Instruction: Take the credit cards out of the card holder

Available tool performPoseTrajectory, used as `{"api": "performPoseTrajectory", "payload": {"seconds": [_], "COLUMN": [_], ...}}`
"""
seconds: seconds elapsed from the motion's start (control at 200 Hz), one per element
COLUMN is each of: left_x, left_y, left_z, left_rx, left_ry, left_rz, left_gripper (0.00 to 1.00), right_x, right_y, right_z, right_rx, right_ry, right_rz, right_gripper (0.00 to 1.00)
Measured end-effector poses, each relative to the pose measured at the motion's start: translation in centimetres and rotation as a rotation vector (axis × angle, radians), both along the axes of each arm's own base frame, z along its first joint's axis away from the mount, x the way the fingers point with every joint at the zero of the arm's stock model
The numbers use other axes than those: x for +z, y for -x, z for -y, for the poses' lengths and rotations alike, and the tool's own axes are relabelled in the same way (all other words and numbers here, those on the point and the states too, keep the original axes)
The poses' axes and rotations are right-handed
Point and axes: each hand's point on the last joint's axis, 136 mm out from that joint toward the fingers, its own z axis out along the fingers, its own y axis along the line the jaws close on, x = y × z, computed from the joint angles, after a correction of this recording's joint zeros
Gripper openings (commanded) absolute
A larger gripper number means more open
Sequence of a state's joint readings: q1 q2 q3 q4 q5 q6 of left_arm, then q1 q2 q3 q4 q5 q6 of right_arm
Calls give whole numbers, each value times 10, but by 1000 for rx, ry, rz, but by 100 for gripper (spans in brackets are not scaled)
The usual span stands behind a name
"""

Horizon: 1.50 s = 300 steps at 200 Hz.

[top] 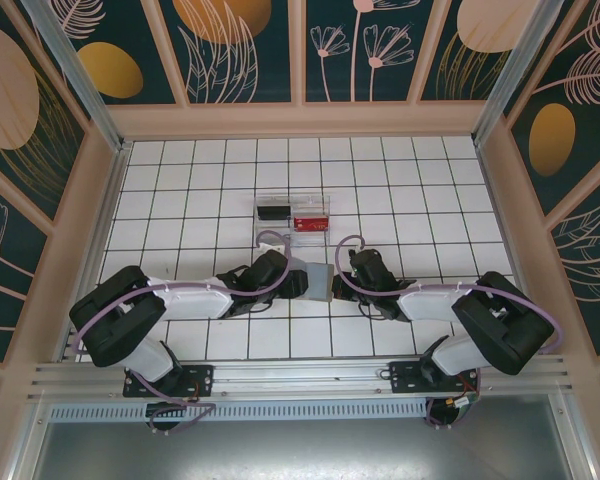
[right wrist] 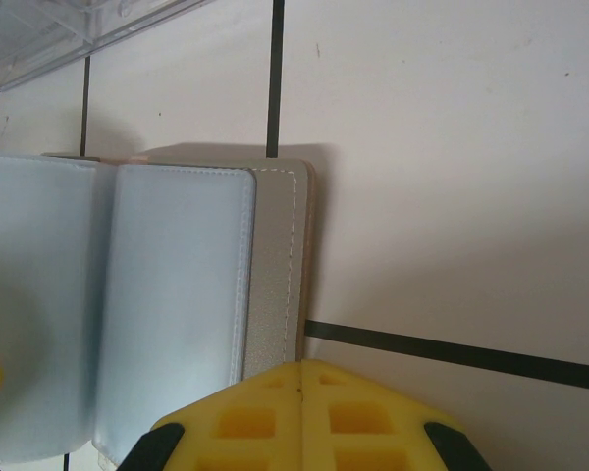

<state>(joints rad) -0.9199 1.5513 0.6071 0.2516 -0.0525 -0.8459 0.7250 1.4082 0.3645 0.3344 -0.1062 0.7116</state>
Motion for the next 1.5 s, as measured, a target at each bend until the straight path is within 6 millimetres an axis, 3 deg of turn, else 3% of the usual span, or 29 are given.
{"api": "performPoseTrajectory", "payload": {"seconds": [0.44,0.726,0.946,1.071,1.171,1.336,1.501], "left_x": [10,33,50,69,74,62,40], "left_y": [6,13,14,9,3,-11,-18], "left_z": [17,41,45,36,24,-2,-23], "left_rx": [-69,-161,-180,-142,-97,-11,36], "left_ry": [80,215,258,255,214,119,23], "left_rz": [-8,3,24,76,107,117,105], "left_gripper": [59,58,59,53,46,33,21], "right_x": [0,0,9,20,29,46,56], "right_y": [0,-2,-9,-11,-10,-9,-5], "right_z": [0,2,6,6,6,1,-14], "right_rx": [0,-7,-32,-30,-27,-6,36], "right_ry": [0,-5,-22,-40,-53,-78,-103], "right_rz": [0,-3,18,45,64,105,113], "right_gripper": [2,2,2,6,10,17,18]}}
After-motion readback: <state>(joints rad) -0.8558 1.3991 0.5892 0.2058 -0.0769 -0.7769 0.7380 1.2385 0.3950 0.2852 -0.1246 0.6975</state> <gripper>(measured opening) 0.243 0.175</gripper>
